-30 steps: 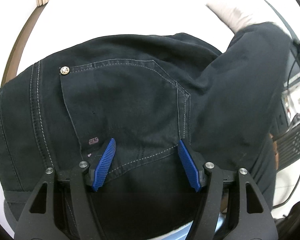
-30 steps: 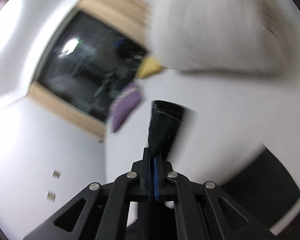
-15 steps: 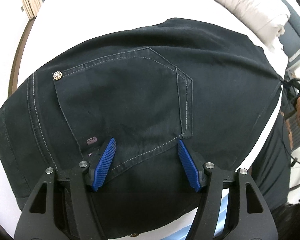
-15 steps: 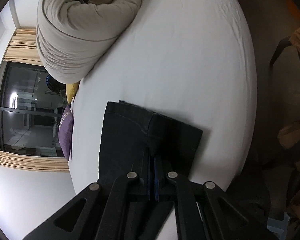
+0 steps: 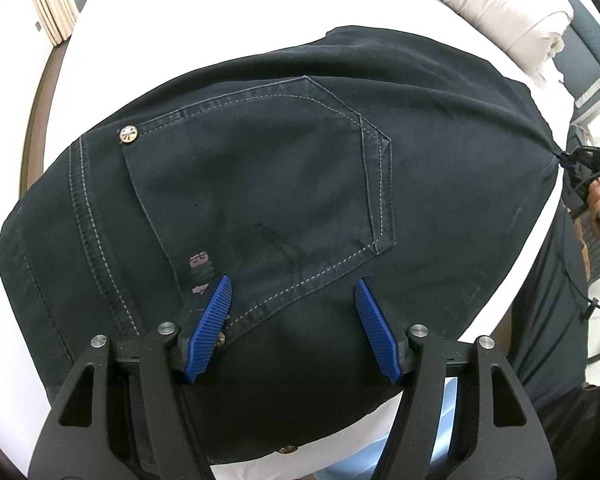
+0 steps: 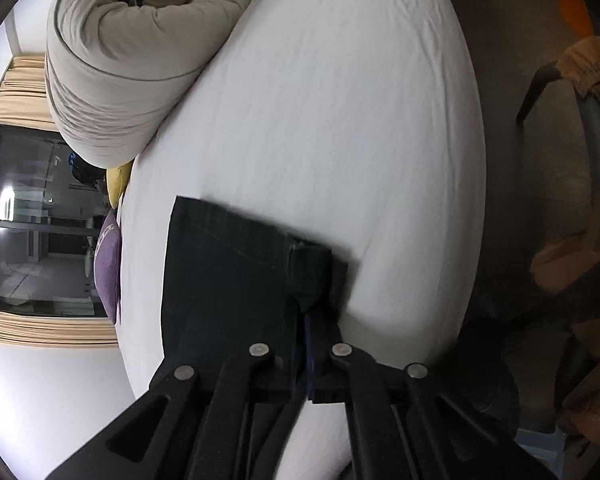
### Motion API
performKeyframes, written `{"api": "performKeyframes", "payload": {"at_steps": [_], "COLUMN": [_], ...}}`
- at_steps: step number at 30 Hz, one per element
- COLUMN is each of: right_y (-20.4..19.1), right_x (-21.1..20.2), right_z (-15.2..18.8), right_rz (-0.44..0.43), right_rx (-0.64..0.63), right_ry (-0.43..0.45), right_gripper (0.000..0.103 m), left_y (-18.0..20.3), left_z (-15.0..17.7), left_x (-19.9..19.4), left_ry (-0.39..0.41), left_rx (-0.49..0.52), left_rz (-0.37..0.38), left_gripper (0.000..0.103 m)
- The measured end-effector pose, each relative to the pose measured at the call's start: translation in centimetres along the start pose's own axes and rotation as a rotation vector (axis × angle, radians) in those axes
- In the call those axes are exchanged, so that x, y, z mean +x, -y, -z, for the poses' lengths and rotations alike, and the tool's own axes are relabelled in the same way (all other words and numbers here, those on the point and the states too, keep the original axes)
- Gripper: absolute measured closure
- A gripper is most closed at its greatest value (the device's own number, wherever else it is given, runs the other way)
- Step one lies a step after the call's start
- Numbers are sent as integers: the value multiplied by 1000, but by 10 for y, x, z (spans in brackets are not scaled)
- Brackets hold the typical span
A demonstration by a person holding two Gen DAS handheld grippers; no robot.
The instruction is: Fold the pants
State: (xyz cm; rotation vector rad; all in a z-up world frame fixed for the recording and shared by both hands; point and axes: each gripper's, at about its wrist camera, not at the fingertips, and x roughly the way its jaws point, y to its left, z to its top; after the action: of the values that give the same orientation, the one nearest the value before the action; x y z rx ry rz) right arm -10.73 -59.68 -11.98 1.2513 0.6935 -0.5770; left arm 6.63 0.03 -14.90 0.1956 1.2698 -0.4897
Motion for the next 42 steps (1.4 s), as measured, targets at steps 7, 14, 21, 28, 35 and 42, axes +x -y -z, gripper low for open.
{"api": "performKeyframes", "payload": {"at_steps": [7, 14, 21, 28, 35, 42], "right_y": [-30, -83, -77, -79, -81, -56], "right_x": [-57, -24, 43, 55, 81, 63], "right_z": [15, 140, 234, 246, 241, 244], "right_rz": [98, -251, -206, -195, -206, -221], "right_rx": [-148, -306, -271, -244, -243, -239], "right_ry": [104, -357, -638, -716, -721, -709], "right_gripper": [48, 60, 63, 66, 95, 99], "left_y": [-9, -22, -26, -23, -15, -13], "left_z": [21, 26, 31, 31, 25, 25], "left_x": [-25, -37, -29, -28, -22, -20], "left_ry": [87, 169, 158, 155, 133, 122], "left_rx": [-51, -128, -152, -159, -150, -144], "left_rz": [15, 39, 46, 34, 11, 8], "left_gripper": [40, 40, 40, 40, 40, 40]}}
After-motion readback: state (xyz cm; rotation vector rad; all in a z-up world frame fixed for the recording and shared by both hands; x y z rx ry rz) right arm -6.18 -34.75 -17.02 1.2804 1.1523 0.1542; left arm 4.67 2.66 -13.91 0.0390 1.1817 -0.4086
